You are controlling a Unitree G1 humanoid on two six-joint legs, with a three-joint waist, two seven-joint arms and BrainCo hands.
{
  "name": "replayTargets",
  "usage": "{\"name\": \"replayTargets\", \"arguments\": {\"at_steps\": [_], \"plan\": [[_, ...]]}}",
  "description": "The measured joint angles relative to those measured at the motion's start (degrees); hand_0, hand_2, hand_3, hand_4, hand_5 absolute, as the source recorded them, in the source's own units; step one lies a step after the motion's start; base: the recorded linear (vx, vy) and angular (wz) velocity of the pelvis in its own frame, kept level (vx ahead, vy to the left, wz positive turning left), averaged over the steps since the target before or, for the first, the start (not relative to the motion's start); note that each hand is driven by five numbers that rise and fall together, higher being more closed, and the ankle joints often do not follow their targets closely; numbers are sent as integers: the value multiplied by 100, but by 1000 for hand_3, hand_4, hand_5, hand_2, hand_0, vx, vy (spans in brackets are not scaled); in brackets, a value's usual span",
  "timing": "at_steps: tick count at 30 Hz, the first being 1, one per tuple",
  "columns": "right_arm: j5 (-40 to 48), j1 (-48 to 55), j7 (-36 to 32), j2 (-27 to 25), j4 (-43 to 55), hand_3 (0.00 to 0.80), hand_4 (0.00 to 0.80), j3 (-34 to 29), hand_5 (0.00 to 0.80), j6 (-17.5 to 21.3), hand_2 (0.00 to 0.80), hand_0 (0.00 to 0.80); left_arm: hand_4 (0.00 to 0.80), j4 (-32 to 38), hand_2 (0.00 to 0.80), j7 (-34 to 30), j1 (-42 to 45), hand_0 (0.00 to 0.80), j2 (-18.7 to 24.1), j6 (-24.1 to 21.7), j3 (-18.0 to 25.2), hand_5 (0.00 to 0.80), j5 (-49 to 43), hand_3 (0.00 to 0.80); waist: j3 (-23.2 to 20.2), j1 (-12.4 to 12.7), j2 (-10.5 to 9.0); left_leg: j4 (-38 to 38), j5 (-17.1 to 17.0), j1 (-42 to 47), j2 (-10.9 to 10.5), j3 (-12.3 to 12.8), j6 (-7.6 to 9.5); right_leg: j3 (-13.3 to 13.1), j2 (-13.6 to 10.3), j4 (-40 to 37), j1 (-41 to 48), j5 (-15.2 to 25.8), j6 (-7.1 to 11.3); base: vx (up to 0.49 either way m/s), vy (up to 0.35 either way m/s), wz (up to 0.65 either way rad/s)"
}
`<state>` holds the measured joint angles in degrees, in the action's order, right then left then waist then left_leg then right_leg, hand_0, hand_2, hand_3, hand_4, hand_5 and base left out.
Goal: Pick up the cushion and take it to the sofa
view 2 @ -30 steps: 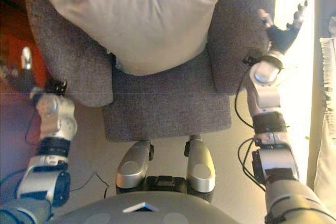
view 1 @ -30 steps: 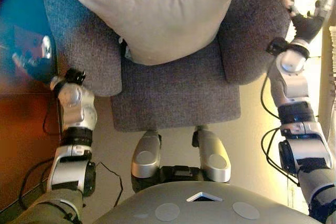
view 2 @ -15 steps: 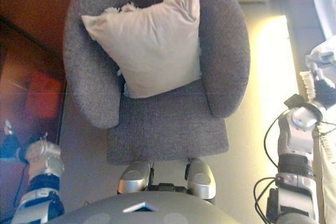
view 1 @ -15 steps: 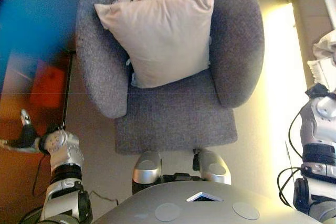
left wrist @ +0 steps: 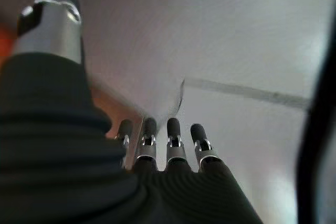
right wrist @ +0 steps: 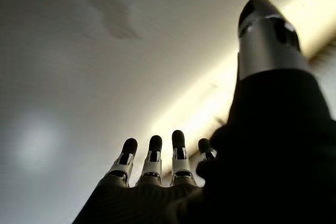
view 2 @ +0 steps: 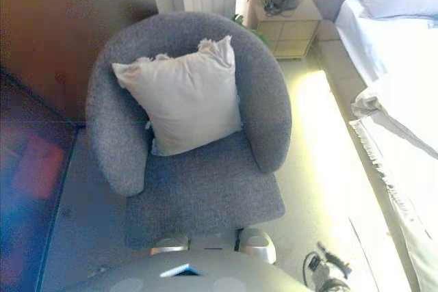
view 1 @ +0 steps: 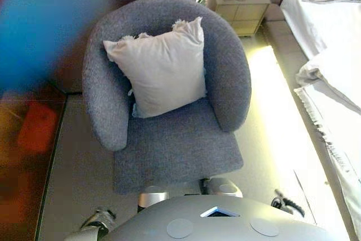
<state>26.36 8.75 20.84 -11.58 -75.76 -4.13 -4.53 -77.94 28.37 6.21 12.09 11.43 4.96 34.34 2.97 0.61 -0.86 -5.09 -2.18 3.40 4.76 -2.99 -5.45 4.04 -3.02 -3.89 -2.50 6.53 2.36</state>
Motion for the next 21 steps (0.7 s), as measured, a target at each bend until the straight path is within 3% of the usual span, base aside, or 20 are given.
{"name": "replayTargets", "arguments": {"at_steps": [3,5,6,7,8,9,12,15,19,21], "plan": [[-456,-73,-480,111,48,0,0,709,0,-222,0,0,0,-120,0,-820,-62,0,-313,333,-227,0,-217,0,-58,22,117,95,6,-2,-62,-17,59,21,0,-158,72,20,27,-33,24,-23],[-666,-228,-663,123,75,0,0,975,0,-333,0,0,0,-96,0,-1196,-54,0,-242,422,-493,0,-233,0,-133,34,218,51,-27,-62,-7,-21,132,111,18,-100,28,-35,118,-1,21,-1],[-693,-305,-696,119,40,0,0,949,0,-390,0,0,0,7,0,-1349,-18,0,-196,435,-734,0,-250,0,-145,27,247,52,-48,-130,120,-21,142,128,100,721,-207,-210,3,-22,24,38],[-709,-280,-725,153,44,0,0,956,0,-448,0,0,0,82,0,-1440,-33,0,-61,433,-921,0,-297,0,-168,13,107,10,-16,-136,95,-38,107,131,49,1245,-268,-553,3,-63,23,49],[-725,-206,-740,210,44,0,0,958,0,-462,0,0,0,88,0,-1528,-146,0,51,437,-1082,0,-413,0,-203,-15,-107,27,48,-122,-1,2,11,142,-50,1116,-260,-725,-184,-64,19,34],[-748,-235,-740,192,41,0,0,994,0,-465,0,0,0,95,0,-1581,-171,0,47,469,-1115,0,-432,0,-219,40,-129,179,84,-133,-101,29,46,151,-95,1013,-242,-713,-171,-44,13,4],[-773,-358,-791,0,103,0,0,1182,0,-457,0,0,0,133,0,-1608,-216,0,-45,575,-1301,0,-436,0,-217,12,73,85,27,77,-132,167,201,143,10,621,-166,-538,-69,-26,12,-24],[-771,-341,-791,58,91,0,0,1185,0,-466,0,0,0,240,0,-1617,-247,0,-82,580,-1447,0,-433,0,-172,8,212,30,17,100,-114,287,220,145,13,223,19,-392,57,-10,11,-25],[-772,-226,-781,109,56,0,0,1186,0,-477,0,0,0,251,0,-1594,-259,0,-69,596,-1471,0,-422,0,-212,-122,164,-20,6,109,-105,285,232,147,40,88,83,-330,70,-1,2,-2],[-771,-188,-777,122,61,0,0,1197,0,-472,0,0,0,252,0,-1575,-265,0,-68,628,-1473,0,-423,0,-213,-129,149,-21,7,162,-108,289,230,141,51,-24,177,-212,-37,0,0,0]]}}
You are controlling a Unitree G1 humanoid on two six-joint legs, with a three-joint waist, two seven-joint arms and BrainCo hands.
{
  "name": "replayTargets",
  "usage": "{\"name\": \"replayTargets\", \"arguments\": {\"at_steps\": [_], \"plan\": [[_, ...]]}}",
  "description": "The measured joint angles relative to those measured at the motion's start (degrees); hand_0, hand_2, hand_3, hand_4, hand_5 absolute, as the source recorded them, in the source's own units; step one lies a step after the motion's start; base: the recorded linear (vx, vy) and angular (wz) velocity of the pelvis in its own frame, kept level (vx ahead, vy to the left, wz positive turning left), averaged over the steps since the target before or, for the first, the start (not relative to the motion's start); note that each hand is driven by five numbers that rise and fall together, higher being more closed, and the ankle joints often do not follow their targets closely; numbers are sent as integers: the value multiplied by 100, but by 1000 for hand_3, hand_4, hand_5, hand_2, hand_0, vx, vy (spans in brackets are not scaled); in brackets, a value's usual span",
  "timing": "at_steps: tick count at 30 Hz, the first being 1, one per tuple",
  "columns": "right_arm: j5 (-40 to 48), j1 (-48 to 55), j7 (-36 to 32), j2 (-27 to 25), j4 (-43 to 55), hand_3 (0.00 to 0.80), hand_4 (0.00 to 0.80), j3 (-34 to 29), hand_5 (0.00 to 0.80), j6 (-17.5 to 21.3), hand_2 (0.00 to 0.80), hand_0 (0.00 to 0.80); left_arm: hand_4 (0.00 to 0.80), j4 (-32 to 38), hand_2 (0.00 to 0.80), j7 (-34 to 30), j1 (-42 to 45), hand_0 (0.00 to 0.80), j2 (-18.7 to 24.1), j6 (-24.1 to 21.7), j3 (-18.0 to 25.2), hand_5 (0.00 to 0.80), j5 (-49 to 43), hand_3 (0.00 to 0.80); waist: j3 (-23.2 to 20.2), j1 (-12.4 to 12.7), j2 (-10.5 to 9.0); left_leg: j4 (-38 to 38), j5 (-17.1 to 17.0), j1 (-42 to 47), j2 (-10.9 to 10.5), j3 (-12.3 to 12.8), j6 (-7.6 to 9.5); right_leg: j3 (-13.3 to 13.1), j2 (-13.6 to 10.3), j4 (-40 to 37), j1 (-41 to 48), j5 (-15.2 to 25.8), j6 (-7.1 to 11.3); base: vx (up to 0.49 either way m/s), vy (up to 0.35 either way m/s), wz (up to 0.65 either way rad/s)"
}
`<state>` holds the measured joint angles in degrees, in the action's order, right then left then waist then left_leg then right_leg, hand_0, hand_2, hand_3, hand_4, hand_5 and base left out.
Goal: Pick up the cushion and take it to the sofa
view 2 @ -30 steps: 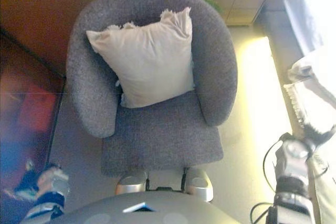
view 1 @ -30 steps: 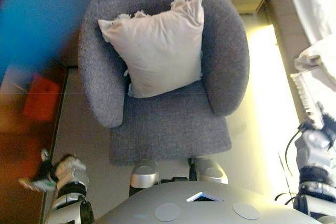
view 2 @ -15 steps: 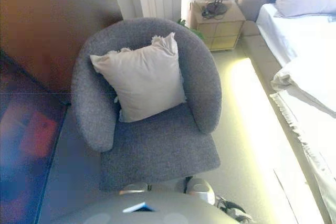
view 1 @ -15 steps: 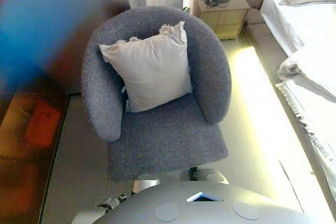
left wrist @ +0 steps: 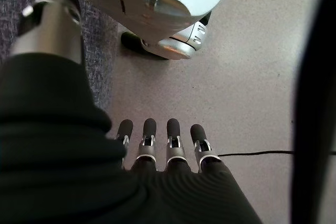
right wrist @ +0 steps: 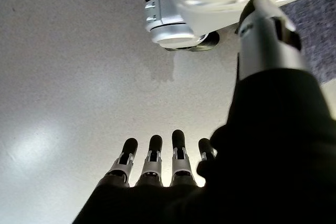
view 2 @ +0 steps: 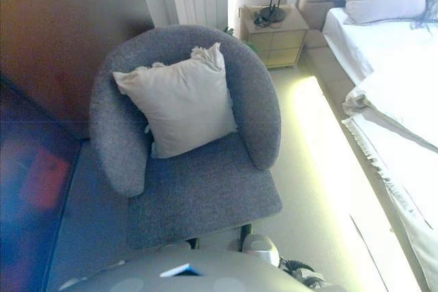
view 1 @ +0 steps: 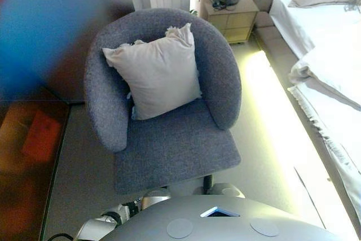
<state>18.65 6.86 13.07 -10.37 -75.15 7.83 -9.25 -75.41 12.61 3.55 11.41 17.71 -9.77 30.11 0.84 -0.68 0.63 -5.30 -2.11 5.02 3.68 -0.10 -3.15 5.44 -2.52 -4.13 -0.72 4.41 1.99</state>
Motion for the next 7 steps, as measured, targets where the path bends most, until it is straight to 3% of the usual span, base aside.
{"name": "replayTargets", "arguments": {"at_steps": [7], "plan": [[0,7,9,-18,15,0,0,108,0,18,0,0,0,10,0,81,2,0,-9,-7,-23,0,0,0,9,7,-10,3,99,152,22,-12,-97,-7,41,-39,156,136,-138,-8,-5,3]]}}
